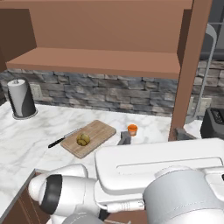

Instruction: Pick the bread, place it on the cutting board, pick the jam, place it on the counter, and close the cabinet.

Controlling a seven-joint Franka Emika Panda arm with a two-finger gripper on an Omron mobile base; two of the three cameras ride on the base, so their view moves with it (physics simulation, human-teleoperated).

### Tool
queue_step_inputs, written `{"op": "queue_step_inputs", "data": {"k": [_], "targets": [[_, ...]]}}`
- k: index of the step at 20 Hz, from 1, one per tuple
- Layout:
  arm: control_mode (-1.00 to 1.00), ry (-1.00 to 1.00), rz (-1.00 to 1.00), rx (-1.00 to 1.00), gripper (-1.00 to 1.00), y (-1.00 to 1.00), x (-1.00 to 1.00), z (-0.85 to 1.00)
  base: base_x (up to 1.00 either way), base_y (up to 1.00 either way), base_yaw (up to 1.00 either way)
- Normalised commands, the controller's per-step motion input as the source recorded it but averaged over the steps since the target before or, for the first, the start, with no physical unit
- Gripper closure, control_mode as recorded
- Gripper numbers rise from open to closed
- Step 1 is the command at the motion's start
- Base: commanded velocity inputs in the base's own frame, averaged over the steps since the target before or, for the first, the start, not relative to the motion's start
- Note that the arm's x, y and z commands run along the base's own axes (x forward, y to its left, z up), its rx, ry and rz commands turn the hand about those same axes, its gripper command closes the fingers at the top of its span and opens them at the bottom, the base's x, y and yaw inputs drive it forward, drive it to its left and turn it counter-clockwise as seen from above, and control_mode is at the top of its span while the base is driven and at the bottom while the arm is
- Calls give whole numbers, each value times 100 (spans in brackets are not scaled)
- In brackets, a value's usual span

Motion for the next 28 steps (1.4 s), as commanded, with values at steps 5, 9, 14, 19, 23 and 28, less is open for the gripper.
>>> {"op": "queue_step_inputs", "data": {"k": [5, 9, 14, 19, 23, 28], "targets": [[-100, 0, 2, 0, -100, -12, 13, -4, 0, 0, 0], [-100, 0, 2, 0, -100, -9, 11, -1, 0, 0, 0], [-100, 0, 2, 0, -100, -5, 15, -3, 0, 0, 0], [-100, 0, 2, 0, -100, -5, 15, -5, 0, 0, 0], [-100, 0, 2, 0, -100, -4, 19, -4, 0, 0, 0], [-100, 0, 1, 0, -100, -1, 26, -2, 0, 0, 0]]}}
